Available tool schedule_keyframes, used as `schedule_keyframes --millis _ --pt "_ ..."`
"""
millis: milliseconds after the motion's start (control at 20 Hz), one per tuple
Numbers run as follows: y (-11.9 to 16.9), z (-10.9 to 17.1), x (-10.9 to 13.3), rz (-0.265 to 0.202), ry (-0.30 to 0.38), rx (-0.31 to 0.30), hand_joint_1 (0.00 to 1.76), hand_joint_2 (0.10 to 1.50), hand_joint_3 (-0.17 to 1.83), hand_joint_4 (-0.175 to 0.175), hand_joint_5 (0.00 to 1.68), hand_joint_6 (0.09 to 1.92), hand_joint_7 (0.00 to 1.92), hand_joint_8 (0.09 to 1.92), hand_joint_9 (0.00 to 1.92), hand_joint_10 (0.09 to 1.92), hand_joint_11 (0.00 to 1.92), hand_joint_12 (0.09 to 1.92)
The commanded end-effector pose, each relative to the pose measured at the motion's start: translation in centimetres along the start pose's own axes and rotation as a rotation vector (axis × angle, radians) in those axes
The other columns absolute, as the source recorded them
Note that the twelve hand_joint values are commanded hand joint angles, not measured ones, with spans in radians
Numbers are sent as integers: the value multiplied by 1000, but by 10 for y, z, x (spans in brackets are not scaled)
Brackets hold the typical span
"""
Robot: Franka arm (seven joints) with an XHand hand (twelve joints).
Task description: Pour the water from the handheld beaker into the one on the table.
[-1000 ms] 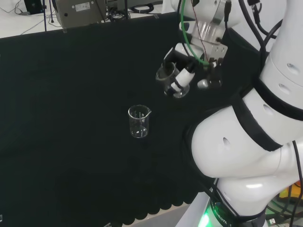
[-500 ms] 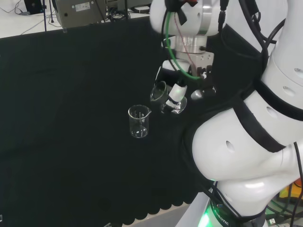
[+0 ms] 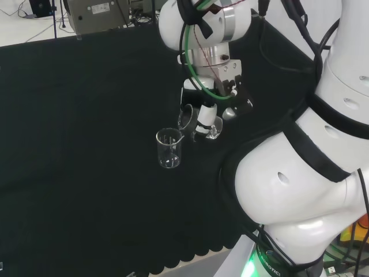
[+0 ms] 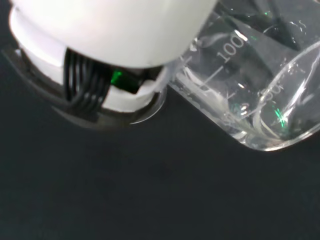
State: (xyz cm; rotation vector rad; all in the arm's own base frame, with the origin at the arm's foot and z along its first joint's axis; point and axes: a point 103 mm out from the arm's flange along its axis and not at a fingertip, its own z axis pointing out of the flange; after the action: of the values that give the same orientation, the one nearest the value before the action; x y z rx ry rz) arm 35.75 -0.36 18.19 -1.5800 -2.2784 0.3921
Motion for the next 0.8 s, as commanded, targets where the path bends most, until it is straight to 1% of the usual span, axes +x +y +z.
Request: schedule_keyframes --millis 50,500,700,800 --pt "12 -6 8 8 -77 73 1335 571 672 -175 1521 160 1605 87 1816 87 1471 577" --pt "21 -16 18 39 -182 111 1336 569 674 -175 1524 154 1609 87 1818 87 1470 575" --pt "22 -17 21 57 -212 145 1336 569 674 -175 1526 151 1610 87 1819 87 1470 573" --pt "23 -17 22 64 -215 158 1336 569 674 -175 1526 150 1611 87 1819 87 1470 573"
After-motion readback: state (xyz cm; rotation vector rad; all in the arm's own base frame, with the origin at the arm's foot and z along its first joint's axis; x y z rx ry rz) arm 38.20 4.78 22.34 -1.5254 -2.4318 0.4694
